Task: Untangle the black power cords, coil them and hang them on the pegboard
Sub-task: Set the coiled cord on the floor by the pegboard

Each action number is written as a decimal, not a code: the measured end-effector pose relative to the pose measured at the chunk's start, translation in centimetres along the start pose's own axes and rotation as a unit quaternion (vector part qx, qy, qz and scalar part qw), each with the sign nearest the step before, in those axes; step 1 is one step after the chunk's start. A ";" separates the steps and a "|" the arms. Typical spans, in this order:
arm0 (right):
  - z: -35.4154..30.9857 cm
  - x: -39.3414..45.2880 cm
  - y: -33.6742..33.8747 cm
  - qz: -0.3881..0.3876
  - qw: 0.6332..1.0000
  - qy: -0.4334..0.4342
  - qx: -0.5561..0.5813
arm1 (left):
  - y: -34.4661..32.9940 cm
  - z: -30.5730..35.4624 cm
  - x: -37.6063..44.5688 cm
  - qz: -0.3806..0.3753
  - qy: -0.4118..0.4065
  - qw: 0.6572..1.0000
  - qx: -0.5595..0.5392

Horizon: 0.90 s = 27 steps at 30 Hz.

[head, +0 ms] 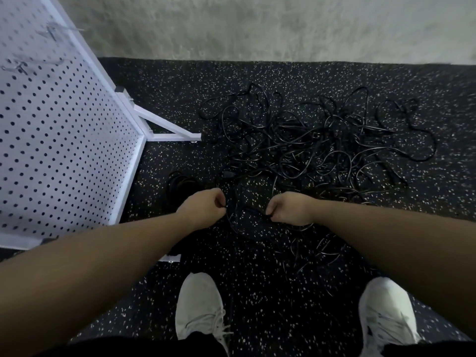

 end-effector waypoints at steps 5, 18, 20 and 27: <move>2.4 0.8 -1.1 -0.015 0.996 0.001 -0.085 | -4.0 2.3 2.9 -0.076 -0.080 0.994 -0.003; 3.1 3.5 -6.7 -0.008 0.958 0.016 -0.288 | -10.7 1.7 4.6 -0.245 -0.181 0.923 0.235; 2.7 3.1 -6.6 -0.015 0.962 0.020 -0.270 | -10.3 1.6 4.5 -0.253 -0.163 0.930 0.211; 2.7 0.8 -6.4 0.001 0.983 0.042 -0.178 | -10.7 1.6 2.7 -0.304 -0.157 0.888 0.308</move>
Point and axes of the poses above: each hand's wrist, its own x-axis towards the middle knuckle, its own y-axis out of the back of the hand, z = x × y, the point moved 5 cm from there along x, towards the middle knuckle, and after that the axes turned 15 degrees about -y, right-handed, at the moved point
